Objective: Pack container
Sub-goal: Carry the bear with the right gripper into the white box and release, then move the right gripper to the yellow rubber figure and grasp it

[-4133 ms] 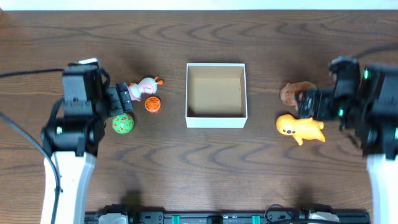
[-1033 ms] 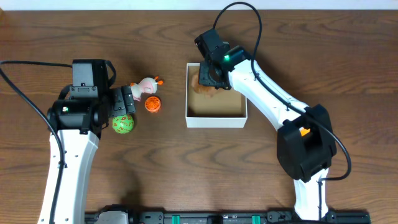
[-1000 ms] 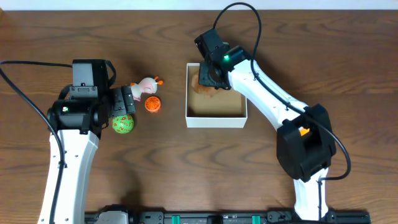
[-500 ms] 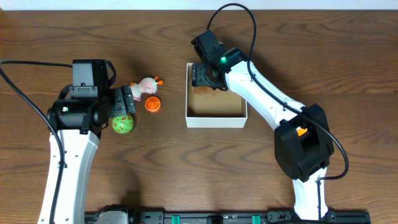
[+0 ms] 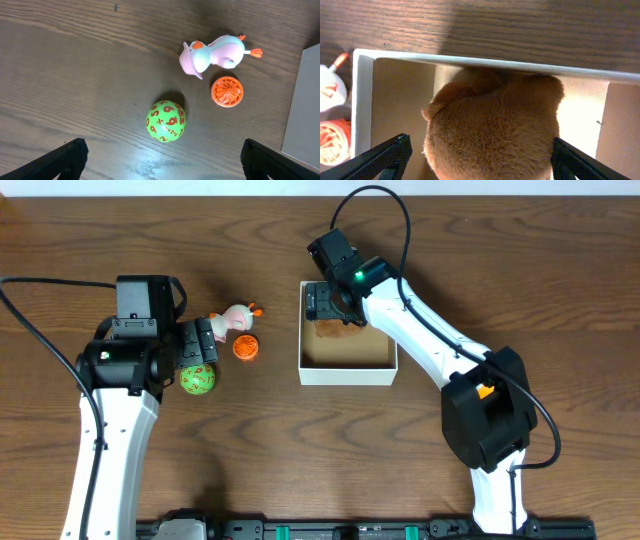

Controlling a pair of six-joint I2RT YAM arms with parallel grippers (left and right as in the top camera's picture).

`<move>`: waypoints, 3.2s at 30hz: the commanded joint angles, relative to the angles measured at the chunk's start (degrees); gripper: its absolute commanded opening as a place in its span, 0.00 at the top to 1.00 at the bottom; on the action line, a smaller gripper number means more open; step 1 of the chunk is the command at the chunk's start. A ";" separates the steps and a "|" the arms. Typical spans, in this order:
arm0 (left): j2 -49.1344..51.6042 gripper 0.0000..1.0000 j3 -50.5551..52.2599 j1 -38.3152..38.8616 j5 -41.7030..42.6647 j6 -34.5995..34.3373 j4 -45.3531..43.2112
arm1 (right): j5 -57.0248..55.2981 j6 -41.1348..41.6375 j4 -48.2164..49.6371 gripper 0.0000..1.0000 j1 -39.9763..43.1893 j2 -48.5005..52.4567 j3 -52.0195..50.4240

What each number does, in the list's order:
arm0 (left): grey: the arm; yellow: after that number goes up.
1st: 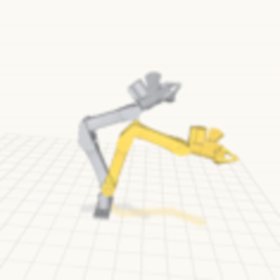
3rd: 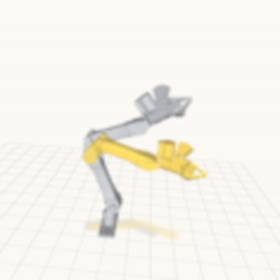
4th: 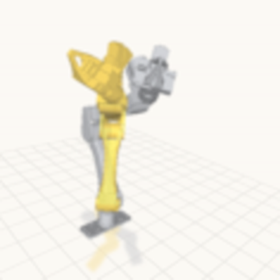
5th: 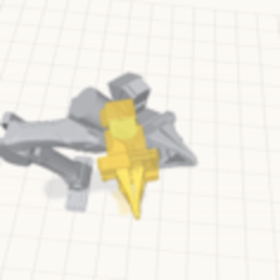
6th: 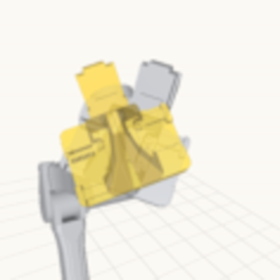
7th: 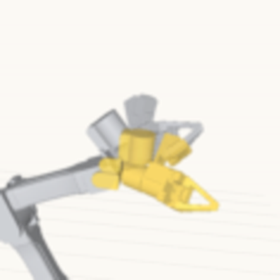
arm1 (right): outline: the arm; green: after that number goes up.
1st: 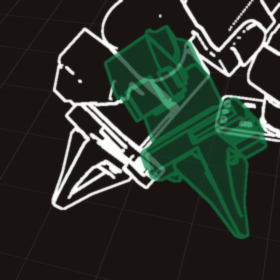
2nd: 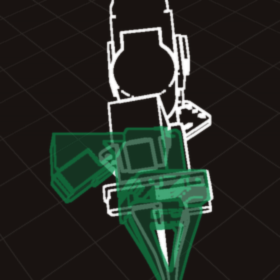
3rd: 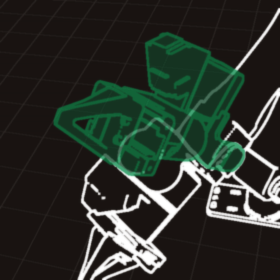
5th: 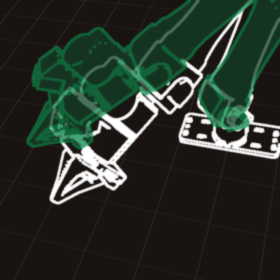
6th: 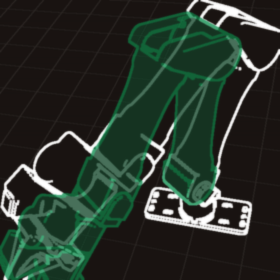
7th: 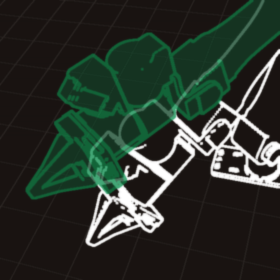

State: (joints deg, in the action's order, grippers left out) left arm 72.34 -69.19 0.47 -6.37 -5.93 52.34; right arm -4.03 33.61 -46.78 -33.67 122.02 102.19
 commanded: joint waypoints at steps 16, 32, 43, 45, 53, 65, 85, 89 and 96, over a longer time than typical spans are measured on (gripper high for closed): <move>0.42 0.02 -1.07 -0.20 -0.11 0.74 0.11 | -3.67 -4.15 2.62 0.24 1.79 -4.39 0.17; 0.42 0.02 -1.07 -0.20 -0.11 0.74 0.13 | -7.82 -7.96 -8.15 0.75 4.39 -12.55 0.17; 0.42 0.02 -1.07 -0.20 -0.11 0.74 0.13 | -6.03 -11.65 -24.20 0.49 19.82 -27.52 0.15; 0.42 0.02 -1.07 -0.20 -0.11 0.76 0.11 | -5.86 -12.52 -27.65 0.44 22.47 -28.11 0.11; 0.42 0.02 -1.07 -0.20 -0.11 0.74 0.11 | -1.33 -21.40 -32.46 0.22 25.24 -27.89 -7.50; 0.42 0.02 -1.07 -0.20 -0.11 0.74 0.11 | 1.29 -17.33 -28.70 0.16 24.98 -27.89 -27.19; 0.42 0.02 -1.07 -0.20 -0.11 0.74 0.11 | -2.14 -11.08 -0.09 0.20 30.27 -27.87 -47.78; 0.42 0.02 -1.07 -0.20 -0.11 0.74 0.11 | -2.16 -10.91 3.50 0.25 30.51 -27.76 -50.25; 0.42 0.02 -1.07 -0.20 -0.11 0.74 0.11 | -3.17 -10.91 5.46 0.45 30.49 -25.55 -52.13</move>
State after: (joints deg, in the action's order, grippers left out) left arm 72.34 -69.19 0.47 -6.37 -5.93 52.34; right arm -4.82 21.91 -41.30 -4.14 93.71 52.03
